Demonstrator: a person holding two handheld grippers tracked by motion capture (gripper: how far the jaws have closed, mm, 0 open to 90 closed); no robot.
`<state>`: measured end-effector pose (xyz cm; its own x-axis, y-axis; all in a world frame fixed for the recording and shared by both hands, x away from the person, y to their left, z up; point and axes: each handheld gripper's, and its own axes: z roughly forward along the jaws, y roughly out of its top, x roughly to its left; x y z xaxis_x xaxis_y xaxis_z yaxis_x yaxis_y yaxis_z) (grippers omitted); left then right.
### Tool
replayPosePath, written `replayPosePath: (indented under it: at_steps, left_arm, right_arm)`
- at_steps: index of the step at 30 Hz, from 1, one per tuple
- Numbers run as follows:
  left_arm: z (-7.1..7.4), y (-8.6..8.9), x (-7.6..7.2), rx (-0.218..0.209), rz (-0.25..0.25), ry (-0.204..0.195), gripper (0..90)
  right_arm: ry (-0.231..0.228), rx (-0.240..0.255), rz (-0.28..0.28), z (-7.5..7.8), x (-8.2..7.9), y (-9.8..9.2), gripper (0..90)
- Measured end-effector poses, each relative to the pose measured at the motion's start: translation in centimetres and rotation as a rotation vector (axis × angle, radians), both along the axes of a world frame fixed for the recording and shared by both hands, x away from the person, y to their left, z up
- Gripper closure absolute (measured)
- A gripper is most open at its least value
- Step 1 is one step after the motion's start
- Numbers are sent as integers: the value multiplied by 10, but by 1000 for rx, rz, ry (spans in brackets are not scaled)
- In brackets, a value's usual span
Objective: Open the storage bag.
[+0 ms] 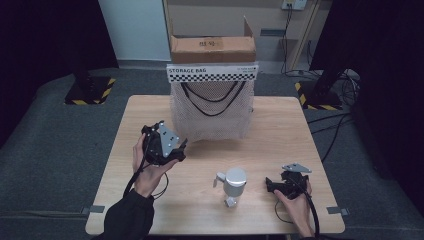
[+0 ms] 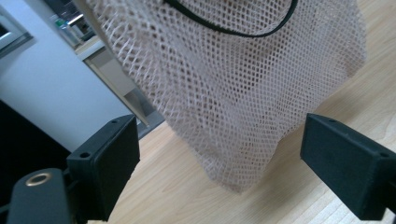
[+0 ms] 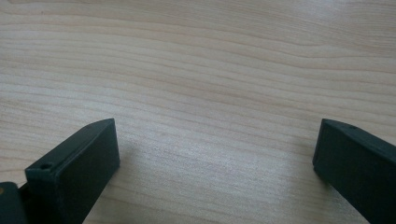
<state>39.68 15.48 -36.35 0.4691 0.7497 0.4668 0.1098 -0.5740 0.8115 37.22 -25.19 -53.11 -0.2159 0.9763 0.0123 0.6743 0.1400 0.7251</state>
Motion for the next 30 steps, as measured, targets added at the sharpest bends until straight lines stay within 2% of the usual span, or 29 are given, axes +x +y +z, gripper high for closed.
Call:
replayPosePath:
  at_steps: [1,3,7,11,12,13,15,17,19,24,26,27,28,30]
  left_arm:
    - [2,-3,3,12,-16,18,131]
    - [3,-4,5,21,-20,21,146]
    - [9,-11,11,69,-30,32,153]
    - [10,-17,14,87,-47,38,152]
    - [11,-21,16,106,-60,29,152]
    - [11,-21,16,106,-60,29,150]
    - [13,-27,18,147,-85,16,160]
    - [13,-30,19,162,-89,10,164]
    - [16,-36,20,206,-103,-9,175]
    - [18,-45,22,244,-128,-24,189]
    - [18,-50,23,266,-134,-38,190]
    - [17,-54,24,291,-144,-49,192]
    - [17,-54,24,291,-144,-49,192]
    - [17,-59,26,322,-153,-55,191]
  right_arm:
    - [1,2,-2,0,0,0,3]
    - [0,0,0,0,0,0,4]
    - [0,0,0,0,0,0,4]
    - [1,2,-2,0,0,0,3]
    - [1,2,-2,0,0,0,3]
    - [1,2,-2,0,0,0,4]
    - [0,0,0,0,0,0,4]
    - [1,2,-2,0,0,0,3]
    - [1,2,-2,0,0,0,3]
    - [1,2,-2,0,0,0,4]
    - [1,2,-2,0,0,0,4]
    - [1,2,-2,0,0,0,3]
    - [1,2,-2,0,0,0,3]
    - [0,0,0,0,0,0,3]
